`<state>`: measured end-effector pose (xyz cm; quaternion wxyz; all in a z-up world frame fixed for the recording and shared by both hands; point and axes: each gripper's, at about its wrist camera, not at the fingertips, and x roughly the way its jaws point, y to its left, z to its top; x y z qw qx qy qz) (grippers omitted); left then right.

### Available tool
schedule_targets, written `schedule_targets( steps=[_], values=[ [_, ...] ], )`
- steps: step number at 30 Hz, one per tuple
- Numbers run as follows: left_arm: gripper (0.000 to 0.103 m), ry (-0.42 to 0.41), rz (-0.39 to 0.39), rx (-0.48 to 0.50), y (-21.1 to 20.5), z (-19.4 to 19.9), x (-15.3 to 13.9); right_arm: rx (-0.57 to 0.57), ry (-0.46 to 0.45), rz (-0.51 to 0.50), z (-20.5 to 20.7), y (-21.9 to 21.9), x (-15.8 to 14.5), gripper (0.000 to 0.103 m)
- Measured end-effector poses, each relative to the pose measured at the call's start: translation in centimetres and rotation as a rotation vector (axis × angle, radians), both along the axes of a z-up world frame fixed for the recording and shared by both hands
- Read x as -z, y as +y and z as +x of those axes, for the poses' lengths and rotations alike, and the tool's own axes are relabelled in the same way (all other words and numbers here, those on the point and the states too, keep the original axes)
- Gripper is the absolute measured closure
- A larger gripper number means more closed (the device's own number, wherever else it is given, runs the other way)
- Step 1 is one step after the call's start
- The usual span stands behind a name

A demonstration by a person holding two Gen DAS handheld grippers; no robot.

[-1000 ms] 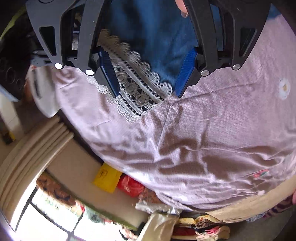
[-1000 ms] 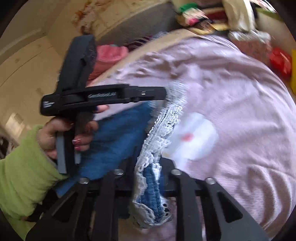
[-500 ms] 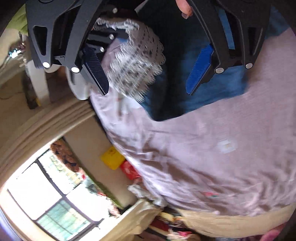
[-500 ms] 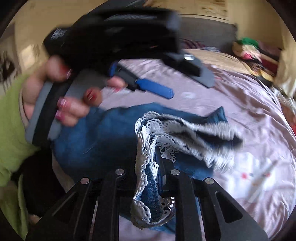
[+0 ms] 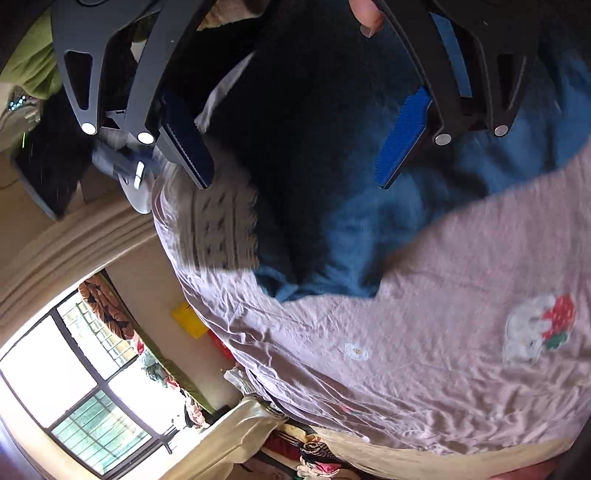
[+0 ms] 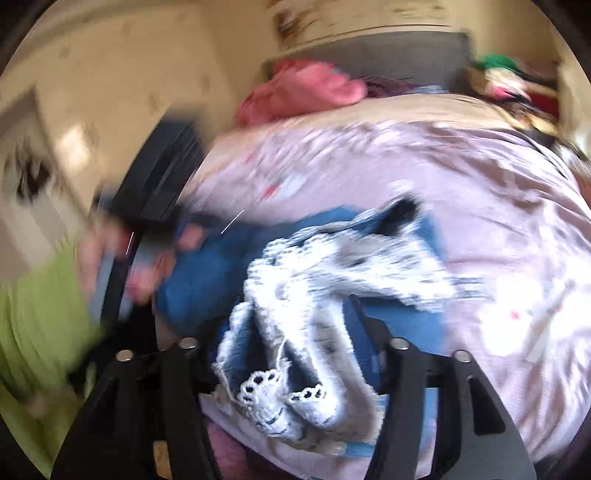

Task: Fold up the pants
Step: 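Grasp the lace edge with both grippers and lift the pants leg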

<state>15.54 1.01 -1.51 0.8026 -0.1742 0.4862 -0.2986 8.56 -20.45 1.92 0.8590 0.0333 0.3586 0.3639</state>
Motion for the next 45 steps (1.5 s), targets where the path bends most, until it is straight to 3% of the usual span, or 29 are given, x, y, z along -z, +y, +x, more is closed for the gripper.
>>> schedule_targets(
  steps=[3, 8, 13, 15, 18, 24, 28, 33, 38, 39, 41, 42, 44, 45],
  values=[
    [0.02, 0.028, -0.1, -0.002, -0.1, -1.7, 1.4, 0.0, 0.02, 0.025, 1.0, -1.4, -0.4, 0.036],
    [0.019, 0.077, -0.18, -0.012, -0.8, -2.3, 3.0, -0.102, 0.064, -0.072, 0.9, 3.0, 2.2, 0.033],
    [0.019, 0.053, -0.142, -0.047, 0.3, -3.0, 2.1, -0.11, 0.11, -0.039, -0.4, 2.2, 2.4, 0.032],
    [0.019, 0.024, -0.132, -0.066, 1.0, -3.5, 1.3, -0.111, 0.119, -0.027, -0.7, 0.7, 1.9, 0.02],
    [0.019, 0.005, -0.12, -0.087, 1.5, -3.7, 0.7, -0.072, 0.101, -0.028, -2.0, -1.5, 1.4, 0.012],
    [0.019, 0.009, -0.093, -0.087, 0.4, -3.5, 0.4, -0.091, 0.138, -0.028, -3.7, -1.1, 3.1, 0.01],
    [0.019, 0.012, -0.079, -0.024, -1.3, -3.1, -0.2, -0.068, 0.111, -0.047, -3.6, 0.3, 3.9, 0.009],
    [0.019, 0.067, 0.02, 0.075, -5.7, -1.7, -0.8, -0.056, 0.062, -0.081, -4.2, 1.2, 4.6, 0.009],
    [0.02, 0.13, 0.216, 0.152, -9.8, -0.7, 0.4, -0.034, 0.041, -0.08, -5.1, -0.1, 4.4, 0.009],
    [0.022, 0.146, 0.251, 0.158, -10.5, -0.5, 0.8, -0.031, 0.04, -0.083, -5.2, -0.3, 4.4, 0.009],
    [0.048, 0.16, 0.33, 0.157, -11.4, -0.3, 1.7, -0.009, 0.031, -0.099, -5.5, -1.0, 4.4, 0.009],
    [0.052, 0.169, 0.371, 0.139, -11.6, -0.1, 2.2, -0.003, 0.03, -0.096, -5.6, -1.3, 4.4, 0.009],
    [0.076, 0.17, 0.408, 0.104, -11.4, 0.3, 3.0, -0.01, 0.033, -0.073, -5.8, -1.8, 4.4, 0.009],
    [0.08, 0.161, 0.403, 0.093, -11.3, 0.5, 3.0, -0.009, 0.029, -0.069, -6.0, -2.0, 4.4, 0.009]
  ],
)
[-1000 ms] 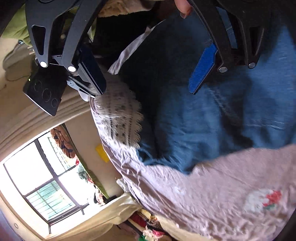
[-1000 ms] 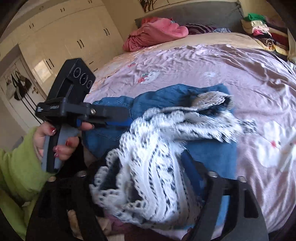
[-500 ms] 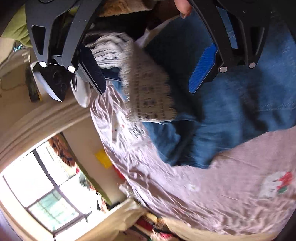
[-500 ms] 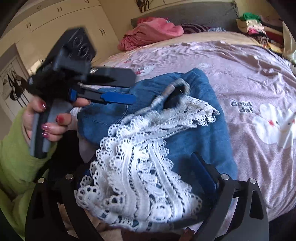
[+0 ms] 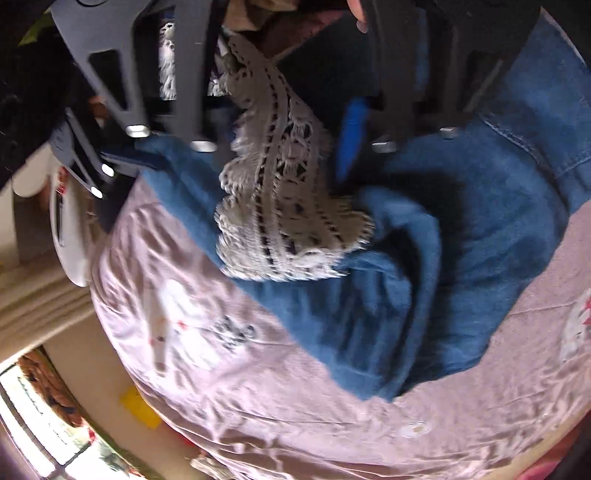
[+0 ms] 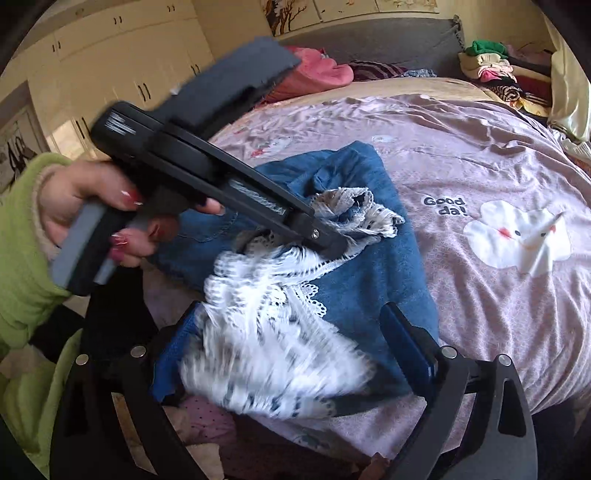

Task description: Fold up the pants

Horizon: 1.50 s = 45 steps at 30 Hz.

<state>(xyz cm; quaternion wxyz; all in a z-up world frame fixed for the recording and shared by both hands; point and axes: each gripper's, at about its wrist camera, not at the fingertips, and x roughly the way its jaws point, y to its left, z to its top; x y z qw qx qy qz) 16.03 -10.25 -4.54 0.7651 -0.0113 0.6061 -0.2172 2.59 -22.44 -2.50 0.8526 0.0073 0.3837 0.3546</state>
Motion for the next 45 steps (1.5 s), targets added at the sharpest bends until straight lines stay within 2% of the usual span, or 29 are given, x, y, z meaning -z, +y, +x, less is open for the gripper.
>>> schedule_targets(
  steps=[2, 5, 7, 8, 9, 11, 12, 18, 21, 24, 28, 30, 31, 32, 34, 38, 42, 45],
  values=[
    [0.087, 0.002, -0.036, -0.026, 0.7, 0.4, 0.1, -0.021, -0.022, -0.004, -0.5, -0.2, -0.1, 0.009],
    [0.089, 0.011, -0.109, -0.06, 2.0, 0.5, -0.2, -0.058, -0.07, -0.04, -1.3, 0.0, -0.3, 0.01],
    [0.089, 0.006, -0.15, -0.074, 2.6, 0.5, -0.6, -0.089, -0.134, -0.077, -2.2, 0.6, -0.6, 0.03],
    [0.089, 0.006, -0.161, -0.08, 2.8, 0.5, -0.8, -0.112, -0.15, -0.099, -2.4, 1.1, -0.7, 0.051],
    [0.089, 0.004, -0.174, -0.086, 3.0, 0.5, -1.1, -0.127, -0.167, -0.125, -2.6, 1.6, -0.7, 0.064],
    [0.09, -0.013, -0.193, -0.093, 3.3, 0.7, -1.9, -0.161, -0.199, -0.181, -2.9, 2.8, -0.7, 0.074],
    [0.09, -0.021, -0.202, -0.098, 3.3, 0.8, -2.5, -0.178, -0.22, -0.188, -3.2, 3.3, -1.0, 0.074],
    [0.09, -0.116, -0.269, -0.103, 3.9, 2.7, -6.9, -0.184, -0.351, -0.19, -2.8, 6.2, -4.5, 0.074],
    [0.09, -0.158, -0.292, -0.114, 5.7, 3.9, -8.3, -0.206, -0.361, -0.199, -1.3, 8.2, -4.8, 0.074],
    [0.09, -0.116, -0.299, -0.137, 7.4, 4.8, -6.4, -0.26, -0.291, -0.235, 0.1, 10.5, -2.9, 0.069],
    [0.089, -0.061, -0.329, -0.193, 9.9, 5.1, -1.8, -0.313, -0.195, -0.279, 0.3, 12.4, 0.1, 0.049],
    [0.083, -0.047, -0.374, -0.222, 11.0, 5.0, -0.7, -0.323, -0.159, -0.264, -0.1, 12.5, 0.8, 0.038],
    [0.077, -0.045, -0.393, -0.231, 11.4, 5.0, -0.6, -0.327, -0.137, -0.24, -0.4, 12.2, 0.8, 0.033],
    [0.073, -0.046, -0.413, -0.24, 11.9, 4.9, -0.5, -0.33, -0.112, -0.212, -0.6, 11.9, 0.7, 0.03],
    [0.066, -0.062, -0.442, -0.255, 13.0, 4.7, -0.9, -0.326, -0.051, -0.139, -0.7, 10.5, 0.1, 0.03],
    [0.047, -0.137, -0.422, -0.292, 15.3, 3.4, -3.0, -0.27, -0.014, -0.028, -0.2, 7.3, -1.8, 0.027],
    [0.045, -0.199, -0.388, -0.331, 17.1, 1.3, -4.9, -0.183, -0.033, -0.015, 1.8, 4.8, -2.6, 0.025],
    [0.045, -0.193, -0.37, -0.298, 15.8, -0.3, -5.1, -0.134, -0.027, -0.014, 3.2, 4.1, -2.4, 0.025]
  ],
)
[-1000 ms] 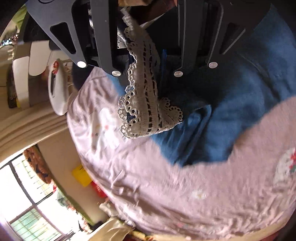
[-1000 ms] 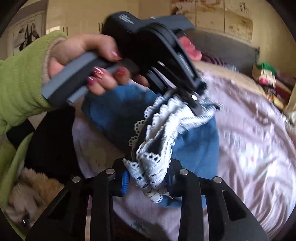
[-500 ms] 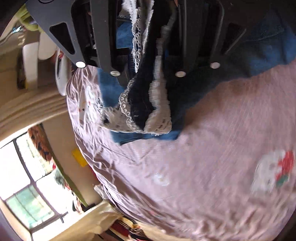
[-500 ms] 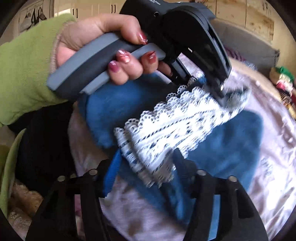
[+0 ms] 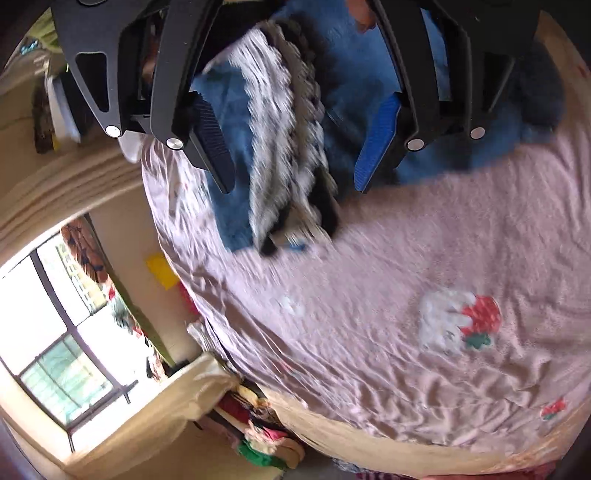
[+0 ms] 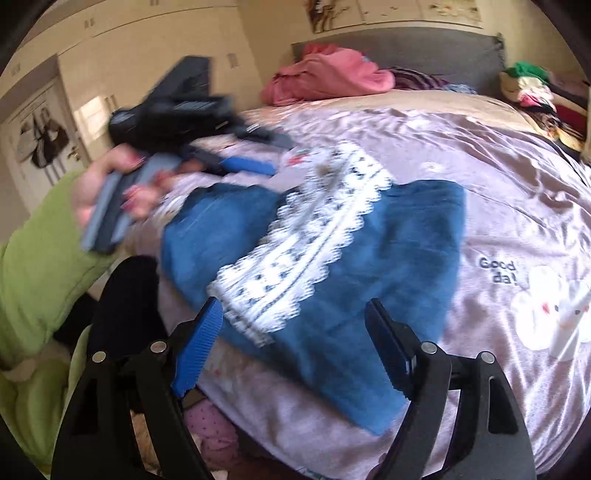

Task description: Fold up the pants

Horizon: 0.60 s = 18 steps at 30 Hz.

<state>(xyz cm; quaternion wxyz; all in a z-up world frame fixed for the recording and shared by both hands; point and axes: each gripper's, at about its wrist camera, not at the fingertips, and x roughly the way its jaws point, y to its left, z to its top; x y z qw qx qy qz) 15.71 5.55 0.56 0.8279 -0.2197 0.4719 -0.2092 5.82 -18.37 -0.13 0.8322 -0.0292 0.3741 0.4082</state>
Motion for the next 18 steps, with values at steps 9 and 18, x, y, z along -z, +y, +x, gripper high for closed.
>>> schedule_targets(
  steps=[9, 18],
  values=[
    [0.061, 0.051, 0.138, 0.008, -3.7, -7.2, 2.6, 0.088, -0.017, -0.061, 2.1, -1.4, 0.1, 0.025],
    [0.089, 0.03, 0.278, 0.011, -6.3, -8.7, 4.0, 0.0, 0.003, -0.078, 12.6, 5.2, -2.2, 0.025]
  ],
)
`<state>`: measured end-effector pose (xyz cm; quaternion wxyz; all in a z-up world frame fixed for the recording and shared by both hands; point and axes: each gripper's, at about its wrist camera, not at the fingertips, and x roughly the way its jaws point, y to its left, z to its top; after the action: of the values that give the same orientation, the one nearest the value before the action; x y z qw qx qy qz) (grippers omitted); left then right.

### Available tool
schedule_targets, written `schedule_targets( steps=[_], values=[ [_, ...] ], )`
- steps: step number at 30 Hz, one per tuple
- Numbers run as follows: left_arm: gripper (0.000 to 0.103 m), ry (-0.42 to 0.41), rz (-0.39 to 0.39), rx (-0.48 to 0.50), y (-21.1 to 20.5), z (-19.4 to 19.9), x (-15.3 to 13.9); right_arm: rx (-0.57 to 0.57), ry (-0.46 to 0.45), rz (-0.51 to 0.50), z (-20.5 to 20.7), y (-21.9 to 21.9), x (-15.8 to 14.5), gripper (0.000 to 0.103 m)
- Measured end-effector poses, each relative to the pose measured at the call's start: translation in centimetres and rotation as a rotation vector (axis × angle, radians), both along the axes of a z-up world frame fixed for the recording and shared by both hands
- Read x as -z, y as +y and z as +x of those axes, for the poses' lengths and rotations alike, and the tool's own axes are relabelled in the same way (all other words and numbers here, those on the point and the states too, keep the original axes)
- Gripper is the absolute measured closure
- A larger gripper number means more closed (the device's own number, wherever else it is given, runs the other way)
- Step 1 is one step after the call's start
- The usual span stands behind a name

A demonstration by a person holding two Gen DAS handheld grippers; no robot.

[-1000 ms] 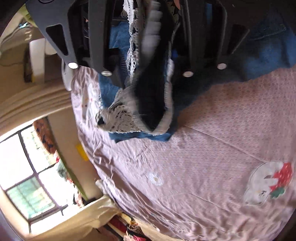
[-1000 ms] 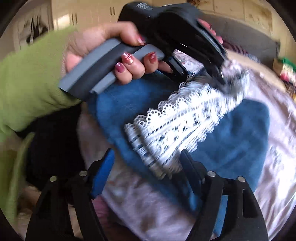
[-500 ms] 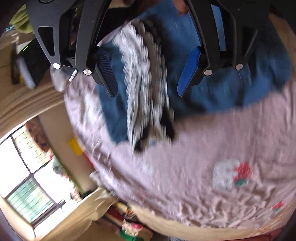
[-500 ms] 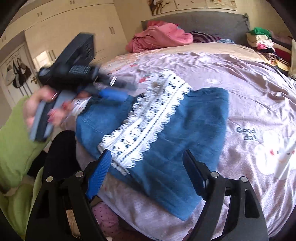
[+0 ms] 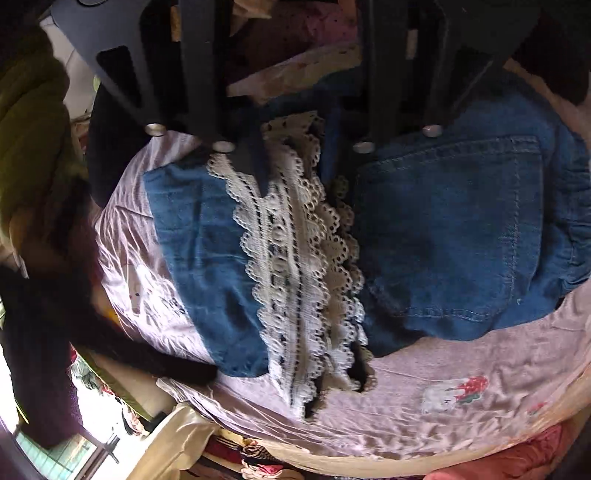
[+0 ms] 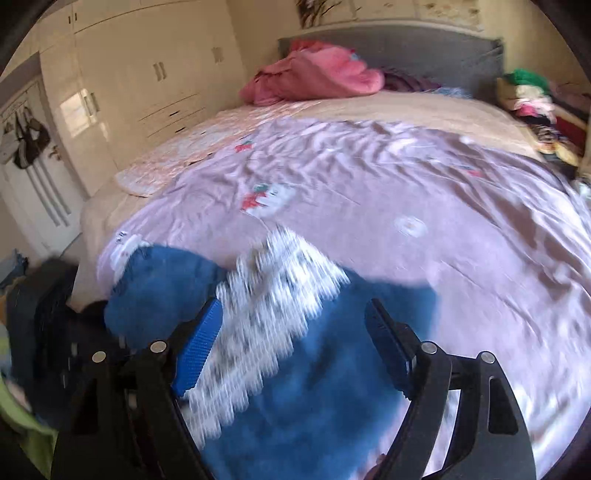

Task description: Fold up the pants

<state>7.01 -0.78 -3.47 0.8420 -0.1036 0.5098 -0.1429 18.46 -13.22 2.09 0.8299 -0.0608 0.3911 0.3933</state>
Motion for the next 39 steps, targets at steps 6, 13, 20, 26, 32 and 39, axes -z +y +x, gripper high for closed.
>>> schedule_targets(
  steps=[6, 13, 20, 26, 32, 39],
  values=[
    [0.094, -0.017, 0.016, 0.008, -0.2, -1.1, -0.3, -0.085, 0.012, -0.154, 3.6, 4.8, 2.6, 0.071],
    [0.094, -0.036, 0.046, 0.018, -0.1, -2.6, -0.7, -0.162, -0.027, -0.099, 1.9, 6.9, 1.7, 0.081],
    [0.09, 0.0, 0.02, -0.019, 0.9, -2.3, 0.5, -0.138, -0.007, -0.22, 3.1, 9.0, 5.1, 0.069],
    [0.087, 0.01, 0.007, -0.017, 1.3, -2.2, 1.1, -0.098, -0.037, -0.115, 2.4, 6.7, 2.3, 0.041],
    [0.078, 0.006, 0.01, -0.02, 1.1, -2.5, 0.9, -0.105, -0.052, -0.064, -1.2, 3.7, 0.5, 0.041],
    [0.075, -0.001, 0.031, -0.028, 1.0, -2.8, 0.9, -0.13, 0.059, -0.227, -1.6, 6.1, 6.1, 0.043]
  ],
)
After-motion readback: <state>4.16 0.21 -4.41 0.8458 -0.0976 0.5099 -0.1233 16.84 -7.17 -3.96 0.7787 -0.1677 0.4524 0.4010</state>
